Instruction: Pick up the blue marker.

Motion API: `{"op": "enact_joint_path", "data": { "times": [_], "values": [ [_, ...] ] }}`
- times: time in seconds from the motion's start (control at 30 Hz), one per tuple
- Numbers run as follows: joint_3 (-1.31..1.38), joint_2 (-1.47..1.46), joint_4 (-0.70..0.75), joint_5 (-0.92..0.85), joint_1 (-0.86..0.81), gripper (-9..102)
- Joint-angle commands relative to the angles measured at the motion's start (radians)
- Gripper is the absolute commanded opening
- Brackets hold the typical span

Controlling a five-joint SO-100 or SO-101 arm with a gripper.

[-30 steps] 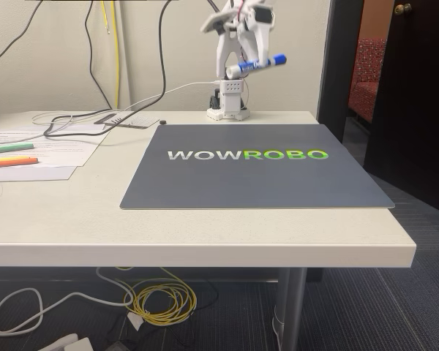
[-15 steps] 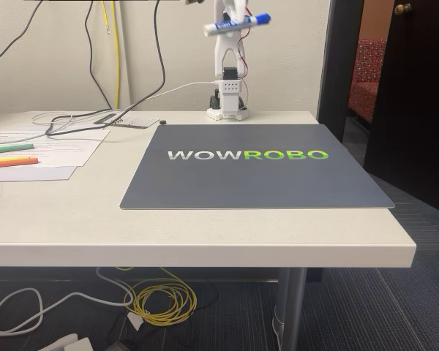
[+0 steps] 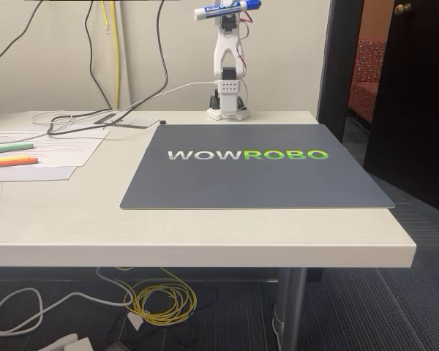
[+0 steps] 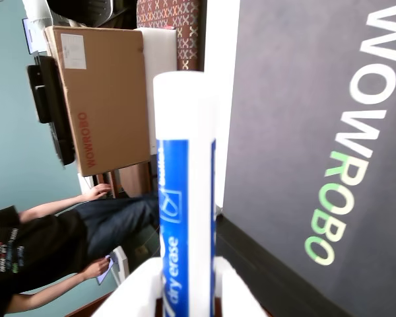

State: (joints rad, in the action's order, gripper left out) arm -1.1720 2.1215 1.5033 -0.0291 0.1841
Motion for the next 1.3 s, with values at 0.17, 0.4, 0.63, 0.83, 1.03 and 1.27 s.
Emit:
{"op": "enact_joint_path", "data": {
  "times": [0.17,0.4,0.63,0.83,1.03,1.27],
  "values": [
    [-0.443,0.239,-0.31,-0.037,-0.018,0],
    [-0.454,0.252,-0.379,-0.086,-0.035,0],
    [-0.454,0.256,-0.422,-0.118,-0.04,0],
    [-0.485,0.275,-0.433,-0.117,-0.04,0],
    [-0.566,0.327,-0.466,-0.112,-0.041,0],
    [-0.566,0.327,-0.468,-0.112,-0.041,0]
  ]
}}
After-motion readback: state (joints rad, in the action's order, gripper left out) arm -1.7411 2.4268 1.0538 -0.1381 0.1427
